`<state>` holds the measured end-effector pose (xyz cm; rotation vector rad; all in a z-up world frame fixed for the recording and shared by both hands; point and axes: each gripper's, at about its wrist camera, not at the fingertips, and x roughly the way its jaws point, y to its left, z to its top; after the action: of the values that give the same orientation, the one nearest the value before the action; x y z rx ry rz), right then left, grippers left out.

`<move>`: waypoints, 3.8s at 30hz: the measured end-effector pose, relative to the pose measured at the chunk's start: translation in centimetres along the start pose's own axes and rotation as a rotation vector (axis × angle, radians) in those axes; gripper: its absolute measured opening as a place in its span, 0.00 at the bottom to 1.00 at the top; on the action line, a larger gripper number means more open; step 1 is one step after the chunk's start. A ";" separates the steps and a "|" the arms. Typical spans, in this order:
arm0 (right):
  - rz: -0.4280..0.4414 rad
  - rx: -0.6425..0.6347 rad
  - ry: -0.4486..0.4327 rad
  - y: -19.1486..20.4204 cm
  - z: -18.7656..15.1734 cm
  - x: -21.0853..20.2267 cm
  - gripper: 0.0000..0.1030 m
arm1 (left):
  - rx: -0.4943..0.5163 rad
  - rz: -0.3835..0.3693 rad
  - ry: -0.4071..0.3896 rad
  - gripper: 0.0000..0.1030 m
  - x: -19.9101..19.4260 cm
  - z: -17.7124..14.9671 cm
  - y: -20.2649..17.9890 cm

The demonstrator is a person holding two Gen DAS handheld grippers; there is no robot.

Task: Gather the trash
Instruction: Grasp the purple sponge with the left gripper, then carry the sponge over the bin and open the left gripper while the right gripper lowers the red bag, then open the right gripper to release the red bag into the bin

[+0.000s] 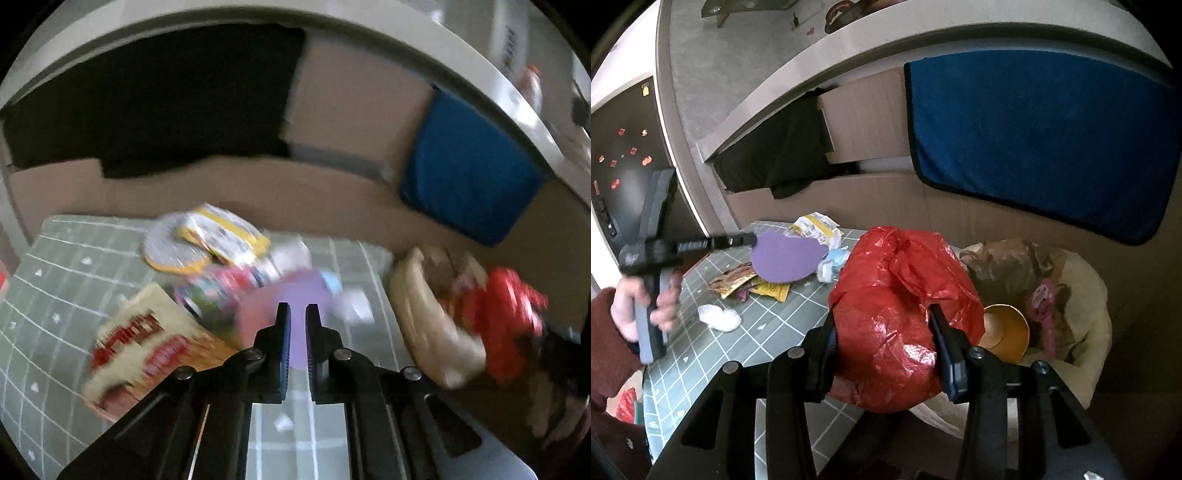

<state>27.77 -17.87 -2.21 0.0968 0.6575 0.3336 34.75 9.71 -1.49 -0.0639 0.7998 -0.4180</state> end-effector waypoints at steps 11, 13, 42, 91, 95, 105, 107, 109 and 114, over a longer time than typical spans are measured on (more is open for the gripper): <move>-0.011 -0.004 0.009 -0.3 -0.6 -0.9 0.41 | -0.044 -0.043 0.012 0.57 0.6 -0.7 2.3; -0.011 0.001 0.016 -0.5 -0.9 -0.7 0.41 | -0.149 -0.088 0.025 0.61 1.2 -0.4 4.2; -0.116 -0.080 -0.128 2.4 2.6 -5.2 0.41 | 0.079 0.152 -0.247 0.31 -6.8 -0.9 -8.1; -0.188 0.228 0.015 -14.9 1.9 1.3 0.57 | -0.012 -0.205 0.051 0.57 11.8 2.4 -14.3; -0.196 0.264 0.051 -15.1 1.5 2.0 0.55 | -0.034 -0.157 -0.006 0.56 9.9 1.8 -12.2; -0.167 0.214 -0.004 -10.2 2.3 0.2 0.50 | -0.018 0.017 -0.090 0.56 0.2 -0.4 -3.3; -0.142 0.188 -0.036 -7.9 2.9 -0.2 0.50 | -0.080 0.000 -0.058 0.56 -0.8 -0.8 -0.1; -0.119 0.159 -0.049 -6.0 3.3 -0.1 0.50 | -0.159 -0.002 -0.038 0.56 -1.7 -1.4 3.4; -0.068 0.018 -0.024 0.6 3.5 2.0 0.50 | -0.317 0.013 -0.045 0.56 -3.7 -3.5 9.9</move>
<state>31.24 -16.62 -0.49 0.0949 0.6384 0.2610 33.34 20.53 -3.54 -0.3622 0.8161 -0.2737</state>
